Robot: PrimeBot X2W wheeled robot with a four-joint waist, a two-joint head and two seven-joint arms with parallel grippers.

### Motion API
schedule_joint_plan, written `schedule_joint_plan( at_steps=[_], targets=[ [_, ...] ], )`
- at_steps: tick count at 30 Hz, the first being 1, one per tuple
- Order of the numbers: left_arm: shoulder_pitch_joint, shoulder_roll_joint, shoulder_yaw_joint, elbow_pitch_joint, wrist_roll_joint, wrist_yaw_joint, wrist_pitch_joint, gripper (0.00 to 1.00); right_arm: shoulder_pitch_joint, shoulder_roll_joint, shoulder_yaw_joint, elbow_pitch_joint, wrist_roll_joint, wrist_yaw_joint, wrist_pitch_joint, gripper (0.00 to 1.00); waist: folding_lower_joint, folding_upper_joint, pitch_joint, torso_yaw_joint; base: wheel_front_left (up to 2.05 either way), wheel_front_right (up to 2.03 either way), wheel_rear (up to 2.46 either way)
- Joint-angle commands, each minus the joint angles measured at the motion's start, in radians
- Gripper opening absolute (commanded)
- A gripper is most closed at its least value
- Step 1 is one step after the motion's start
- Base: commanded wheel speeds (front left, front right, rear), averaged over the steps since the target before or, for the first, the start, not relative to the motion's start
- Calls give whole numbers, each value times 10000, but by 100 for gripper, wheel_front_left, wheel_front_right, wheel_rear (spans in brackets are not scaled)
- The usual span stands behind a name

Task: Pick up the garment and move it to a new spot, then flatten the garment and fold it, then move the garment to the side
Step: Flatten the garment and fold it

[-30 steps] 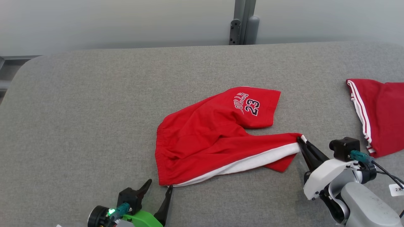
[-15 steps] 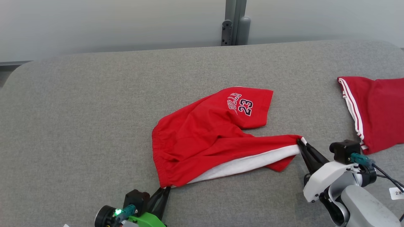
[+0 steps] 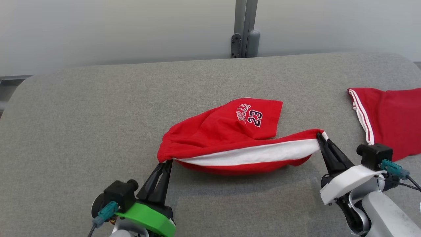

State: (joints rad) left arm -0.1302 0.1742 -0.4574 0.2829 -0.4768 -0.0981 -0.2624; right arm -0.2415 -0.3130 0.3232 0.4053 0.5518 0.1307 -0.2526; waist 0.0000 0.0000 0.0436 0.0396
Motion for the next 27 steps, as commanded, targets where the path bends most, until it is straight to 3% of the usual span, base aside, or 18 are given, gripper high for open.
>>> schedule_joint_plan(
  at_steps=[1, 9, 20, 23, 27],
  targets=[
    [126, 44, 137, -355, -109, -64, -23, 0, 176, -15, -107, -294, 0, 0, -49, 0, 0, 0, -145, -64, 0, 0, 0],
    [486, 299, 563, -2810, -741, 104, 372, 0, 651, -171, -781, -2562, -14, 0, 253, 0, 0, 0, -483, -314, 0, 0, 0],
    [403, 1153, 944, -6264, -1168, 675, 2229, 0, 1342, 15, -2359, -6449, -442, 0, 1294, 0, 0, 0, -521, -644, 0, 0, 0],
    [-62, 1403, 1058, -6828, -1495, 760, 3119, 0, 1199, 138, -2605, -7286, -502, 0, 1821, 0, 0, 0, -356, -719, 0, 0, 0],
    [-980, 1503, 1047, -6571, -1796, 637, 3927, 0, 542, 215, -2526, -7141, -435, 0, 2190, 0, 0, 0, -20, -762, 0, 0, 0]
  ],
)
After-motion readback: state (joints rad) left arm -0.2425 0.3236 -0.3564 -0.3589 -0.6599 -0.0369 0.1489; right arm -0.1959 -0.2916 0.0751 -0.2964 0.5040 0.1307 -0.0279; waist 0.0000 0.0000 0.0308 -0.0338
